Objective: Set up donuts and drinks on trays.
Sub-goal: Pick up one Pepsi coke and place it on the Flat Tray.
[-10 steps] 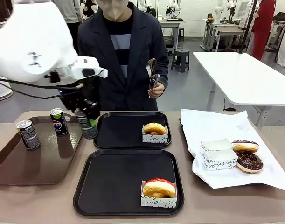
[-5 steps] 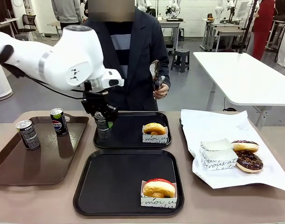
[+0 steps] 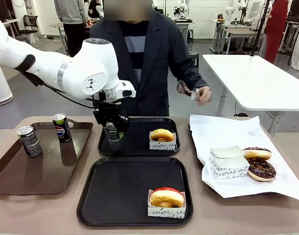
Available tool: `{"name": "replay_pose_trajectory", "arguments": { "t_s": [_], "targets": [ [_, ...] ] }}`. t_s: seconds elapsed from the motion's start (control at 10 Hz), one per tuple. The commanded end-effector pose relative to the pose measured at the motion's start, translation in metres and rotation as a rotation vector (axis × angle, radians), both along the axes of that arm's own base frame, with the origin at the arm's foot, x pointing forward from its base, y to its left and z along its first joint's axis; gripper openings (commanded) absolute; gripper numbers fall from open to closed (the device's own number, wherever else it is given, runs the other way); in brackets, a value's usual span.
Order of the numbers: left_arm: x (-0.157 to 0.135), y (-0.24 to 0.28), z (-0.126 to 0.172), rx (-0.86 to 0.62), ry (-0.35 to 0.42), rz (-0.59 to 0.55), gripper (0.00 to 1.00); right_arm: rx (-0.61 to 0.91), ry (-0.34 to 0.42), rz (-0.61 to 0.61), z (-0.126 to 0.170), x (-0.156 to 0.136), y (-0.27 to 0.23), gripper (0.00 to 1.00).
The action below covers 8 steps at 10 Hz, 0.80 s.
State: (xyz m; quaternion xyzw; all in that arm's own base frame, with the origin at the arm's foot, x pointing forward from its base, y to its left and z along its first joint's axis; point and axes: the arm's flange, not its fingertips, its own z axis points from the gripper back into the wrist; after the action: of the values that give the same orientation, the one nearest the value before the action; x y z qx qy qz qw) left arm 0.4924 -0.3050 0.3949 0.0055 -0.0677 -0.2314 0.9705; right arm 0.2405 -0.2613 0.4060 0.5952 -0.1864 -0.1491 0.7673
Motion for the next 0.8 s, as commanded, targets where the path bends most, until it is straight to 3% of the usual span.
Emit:
{"name": "replay_pose_trajectory", "arguments": {
  "t_s": [0.0, 0.4, 0.5, 0.7],
  "targets": [
    [0.010, -0.015, 0.001, 0.024, -0.020, 0.018, 0.59, 0.016, -0.029, -0.009, 0.000, 0.002, 0.000, 1.00],
    [0.023, -0.021, -0.010, 0.036, 0.023, 0.039, 0.59, 0.016, -0.029, -0.009, 0.000, 0.002, 0.000, 1.00],
    [0.024, -0.020, -0.008, 0.022, 0.025, 0.040, 1.00, 0.016, -0.029, -0.009, 0.000, 0.002, 0.000, 1.00],
    [0.018, -0.020, 0.000, 0.012, 0.032, 0.029, 1.00, 0.016, -0.029, -0.009, 0.000, 0.002, 0.000, 1.00]
  ]
}}
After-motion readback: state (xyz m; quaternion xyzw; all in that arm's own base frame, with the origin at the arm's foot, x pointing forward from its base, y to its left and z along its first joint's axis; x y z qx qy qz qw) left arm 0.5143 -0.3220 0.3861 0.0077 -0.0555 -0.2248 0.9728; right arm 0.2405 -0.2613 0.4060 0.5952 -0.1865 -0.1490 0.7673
